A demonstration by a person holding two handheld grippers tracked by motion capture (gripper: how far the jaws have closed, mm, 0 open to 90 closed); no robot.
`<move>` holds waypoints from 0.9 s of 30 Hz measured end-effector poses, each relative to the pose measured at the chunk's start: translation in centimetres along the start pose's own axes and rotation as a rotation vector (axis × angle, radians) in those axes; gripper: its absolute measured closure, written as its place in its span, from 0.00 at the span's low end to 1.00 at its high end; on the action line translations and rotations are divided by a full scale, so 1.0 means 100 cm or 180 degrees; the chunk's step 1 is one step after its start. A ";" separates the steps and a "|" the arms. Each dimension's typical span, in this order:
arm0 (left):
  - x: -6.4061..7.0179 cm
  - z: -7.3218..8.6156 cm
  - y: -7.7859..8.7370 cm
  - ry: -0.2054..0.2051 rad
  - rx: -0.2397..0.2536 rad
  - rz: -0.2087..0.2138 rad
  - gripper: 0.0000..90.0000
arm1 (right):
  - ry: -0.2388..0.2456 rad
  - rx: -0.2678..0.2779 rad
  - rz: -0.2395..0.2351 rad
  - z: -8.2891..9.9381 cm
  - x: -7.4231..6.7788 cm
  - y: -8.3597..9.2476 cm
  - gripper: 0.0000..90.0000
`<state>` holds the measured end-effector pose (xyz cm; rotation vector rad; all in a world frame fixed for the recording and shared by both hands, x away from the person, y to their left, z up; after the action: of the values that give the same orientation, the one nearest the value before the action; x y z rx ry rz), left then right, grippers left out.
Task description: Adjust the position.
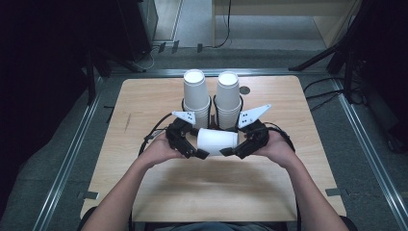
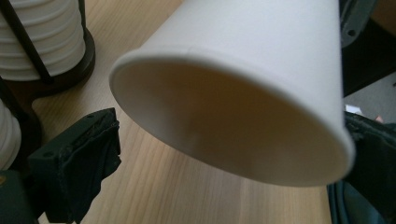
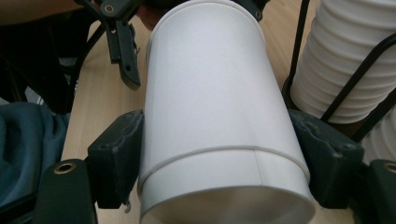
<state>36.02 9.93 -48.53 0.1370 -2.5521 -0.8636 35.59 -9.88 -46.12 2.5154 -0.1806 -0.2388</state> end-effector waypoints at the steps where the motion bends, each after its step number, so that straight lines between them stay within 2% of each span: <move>1: 0.000 0.000 -0.001 -0.0003 0.0003 -0.0021 0.00 | -0.0004 0.0025 -0.0007 -0.001 0.000 0.001 0.26; 4: 0.004 -0.001 -0.006 -0.0065 -0.0035 0.0018 0.00 | 0.0000 0.0153 -0.0063 -0.004 -0.001 0.003 0.26; 7: 0.007 -0.003 -0.008 -0.0147 0.0035 0.0080 0.00 | -0.0015 0.0209 -0.0151 -0.005 -0.003 0.002 0.26; 10: 0.007 -0.005 -0.005 -0.0158 0.0130 0.0150 0.04 | -0.0010 0.0206 -0.0188 -0.005 -0.004 0.000 0.26; 11: 0.007 -0.005 -0.005 -0.0158 0.0130 0.0150 0.05 | -0.0010 0.0206 -0.0188 -0.005 -0.004 0.000 0.26; 12: 0.008 -0.004 -0.002 -0.0235 0.0123 0.0152 0.07 | -0.0046 0.0217 -0.0227 -0.005 -0.003 -0.001 0.26; 14: 0.008 -0.004 -0.001 -0.0245 0.0113 0.0147 0.08 | -0.0044 0.0220 -0.0242 -0.004 -0.003 -0.001 0.26; 18: 0.009 -0.005 -0.001 -0.0281 0.0044 0.0112 0.10 | -0.0038 0.0165 -0.0258 -0.003 -0.003 -0.001 0.26; 21: 0.009 -0.004 -0.001 -0.0314 -0.0038 0.0072 0.11 | -0.0094 0.0120 -0.0262 -0.003 -0.002 -0.003 0.24; 22: 0.009 -0.002 -0.002 -0.0323 -0.0141 -0.0006 0.11 | -0.0153 0.0053 -0.0317 -0.003 -0.003 -0.005 0.15; 23: 0.008 -0.002 -0.002 -0.0328 -0.0204 -0.0023 0.11 | -0.0150 -0.0014 -0.0309 -0.002 -0.003 -0.006 0.15; 24: 0.008 -0.002 -0.002 -0.0328 -0.0204 -0.0023 0.11 | -0.0150 -0.0014 -0.0309 -0.002 -0.003 -0.006 0.15; 25: 0.008 -0.001 -0.001 -0.0341 -0.0260 -0.0078 0.11 | -0.0126 -0.0131 -0.0235 0.000 -0.003 -0.009 0.15; 27: 0.007 -0.002 0.001 -0.0345 -0.0319 -0.0110 0.11 | -0.0117 -0.0222 -0.0202 0.002 -0.003 -0.010 0.15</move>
<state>35.43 9.76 -48.06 0.1065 -2.6065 -1.0364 35.29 -9.10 -46.87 2.4509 -0.1055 -0.3119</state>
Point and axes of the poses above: each handheld gripper's, and its own axes: y roughly backward along the jaws, z roughly out of its underside, x roughly to its right, the point moved 4 cm from there along -y, roughly forward along the jaws, and after that the axes turned 2 degrees about z, right-handed, at the moved point
